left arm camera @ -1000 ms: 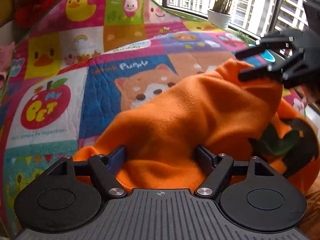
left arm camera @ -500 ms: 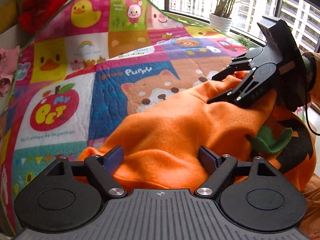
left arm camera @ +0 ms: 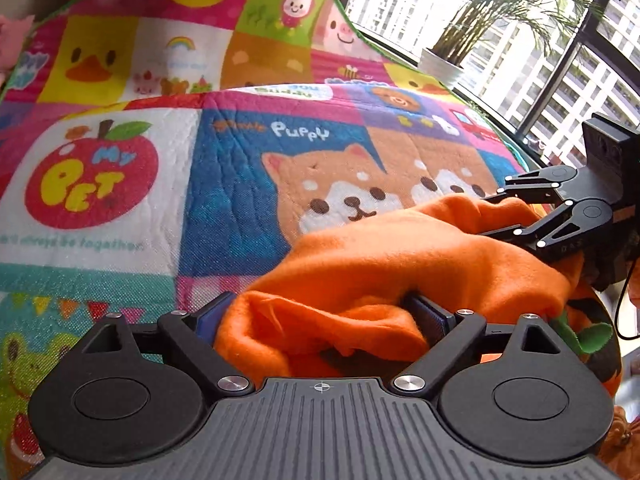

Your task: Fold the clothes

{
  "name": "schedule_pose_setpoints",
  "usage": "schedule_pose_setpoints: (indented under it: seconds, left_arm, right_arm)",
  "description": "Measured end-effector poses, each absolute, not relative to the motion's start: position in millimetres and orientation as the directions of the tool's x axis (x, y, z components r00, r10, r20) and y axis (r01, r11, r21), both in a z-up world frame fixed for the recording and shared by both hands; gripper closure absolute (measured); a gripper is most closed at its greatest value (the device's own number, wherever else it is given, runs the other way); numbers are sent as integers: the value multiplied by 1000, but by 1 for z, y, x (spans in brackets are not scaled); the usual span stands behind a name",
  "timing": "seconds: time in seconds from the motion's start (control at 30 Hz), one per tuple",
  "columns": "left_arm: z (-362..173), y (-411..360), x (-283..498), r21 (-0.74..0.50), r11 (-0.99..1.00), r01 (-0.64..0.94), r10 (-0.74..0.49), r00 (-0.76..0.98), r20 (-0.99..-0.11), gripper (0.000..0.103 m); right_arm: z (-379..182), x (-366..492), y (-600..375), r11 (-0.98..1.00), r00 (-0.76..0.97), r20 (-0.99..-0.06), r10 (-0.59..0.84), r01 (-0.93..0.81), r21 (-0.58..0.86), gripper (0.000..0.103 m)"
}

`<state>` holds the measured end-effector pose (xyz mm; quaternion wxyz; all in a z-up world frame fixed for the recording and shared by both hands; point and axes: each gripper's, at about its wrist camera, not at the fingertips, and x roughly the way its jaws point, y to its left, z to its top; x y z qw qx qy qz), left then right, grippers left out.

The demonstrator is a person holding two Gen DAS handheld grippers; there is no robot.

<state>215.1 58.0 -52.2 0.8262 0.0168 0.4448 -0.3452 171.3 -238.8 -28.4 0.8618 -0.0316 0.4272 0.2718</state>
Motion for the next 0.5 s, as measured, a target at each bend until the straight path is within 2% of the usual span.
schedule_pose_setpoints:
  seconds: [0.03,0.07,0.13,0.17,0.23,0.33,0.4,0.5]
  left_arm:
    - [-53,57,215,-284,757,589,-561,362,-744,27]
    - [-53,54,213,-282,754,593,-564,365,-741,31]
    - [-51,47,212,-273,752,600,-566,374,-735,52]
    - [-50,43,214,-266,754,601,-565,385,-730,56]
    - [-46,36,219,-255,757,602,-564,405,-720,73]
    - [-34,30,240,-257,760,596,-576,437,-691,82]
    - [-19,29,254,-247,772,586,-575,476,-665,88]
    - [19,34,267,-238,777,582,-593,552,-586,89]
  right_arm:
    - [-28,171,-236,847,487,-751,445,-501,177,60]
    - [-27,171,-234,844,488,-749,449,-506,176,65]
    - [-26,174,-229,841,491,-741,458,-508,183,71]
    - [-26,178,-228,839,489,-736,467,-509,194,75]
    - [-24,187,-225,829,484,-724,492,-516,218,85]
    - [-16,207,-222,822,497,-700,514,-519,235,91]
    - [-8,219,-220,823,515,-683,518,-518,233,92]
    - [23,231,-223,831,584,-625,519,-515,209,93]
